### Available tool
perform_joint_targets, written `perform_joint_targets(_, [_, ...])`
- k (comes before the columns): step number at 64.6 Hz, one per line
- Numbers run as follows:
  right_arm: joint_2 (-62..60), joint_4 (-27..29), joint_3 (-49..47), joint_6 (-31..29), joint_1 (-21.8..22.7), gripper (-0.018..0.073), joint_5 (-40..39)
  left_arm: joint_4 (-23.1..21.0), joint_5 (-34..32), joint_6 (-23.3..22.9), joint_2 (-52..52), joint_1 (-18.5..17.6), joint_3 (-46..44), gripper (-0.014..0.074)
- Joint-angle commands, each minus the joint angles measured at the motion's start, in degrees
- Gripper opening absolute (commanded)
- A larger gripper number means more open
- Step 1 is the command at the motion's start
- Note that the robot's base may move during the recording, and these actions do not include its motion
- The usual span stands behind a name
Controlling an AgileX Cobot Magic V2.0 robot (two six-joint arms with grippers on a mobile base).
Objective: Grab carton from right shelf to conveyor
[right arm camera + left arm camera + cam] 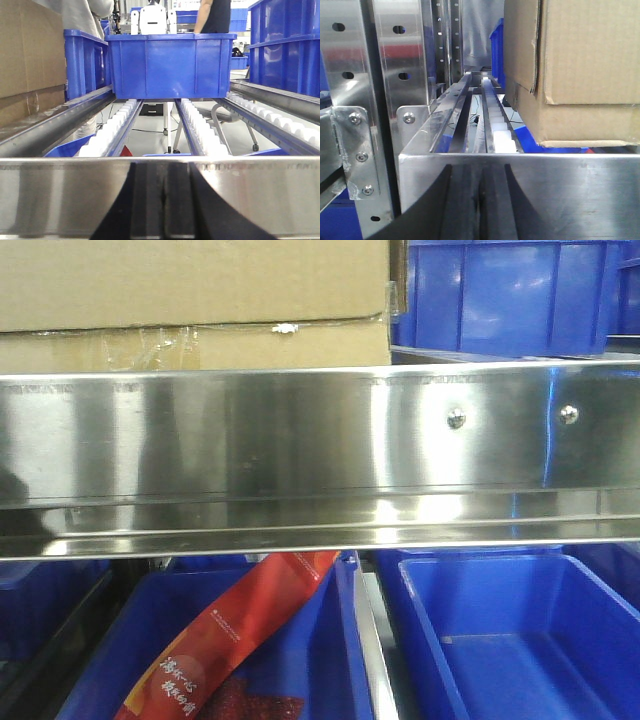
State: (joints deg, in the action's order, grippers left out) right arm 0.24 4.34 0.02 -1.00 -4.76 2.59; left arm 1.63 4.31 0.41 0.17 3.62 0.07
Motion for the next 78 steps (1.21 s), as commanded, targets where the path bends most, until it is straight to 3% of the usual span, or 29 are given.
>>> perform_joint_targets(1, [-0.24,-0.28,-0.02,-0.32,-0.07,-0.0070,-1.30,-0.33,-0.82,0.06,-0.17,0.19,-0.07,0.0015])
perform_joint_targets(39, [-0.24,-0.28,-0.02,-0.32,-0.07,-0.0070,-1.66,-0.33,-1.44,0.06,-0.17,0.19,-0.07,0.0015])
perform_joint_targets(55, [-0.24,-0.28,-0.02,-0.32,0.05,-0.0070,-2.18,-0.33,-10.05,0.06,-0.17,0.19,-0.07,0.0015])
perform_joint_targets(66, [-0.24,-0.15,-0.02,-0.32,0.05,-0.0070,-9.12,-0.33,-18.99,0.06,-0.17,0.19,-0.07,0.0015])
perform_joint_targets(72, [-0.24,0.26,-0.02,-0.32,0.05,-0.0070,-13.55,-0.33,-16.14,0.06,-0.17,0.19,-3.68,0.0015])
perform_joint_targets(78, [-0.24,0.45,-5.94,-0.32,0.05,-0.0066,-5.79,1.03,-7.93,0.06,0.44,0.19,-11.29,0.0015])
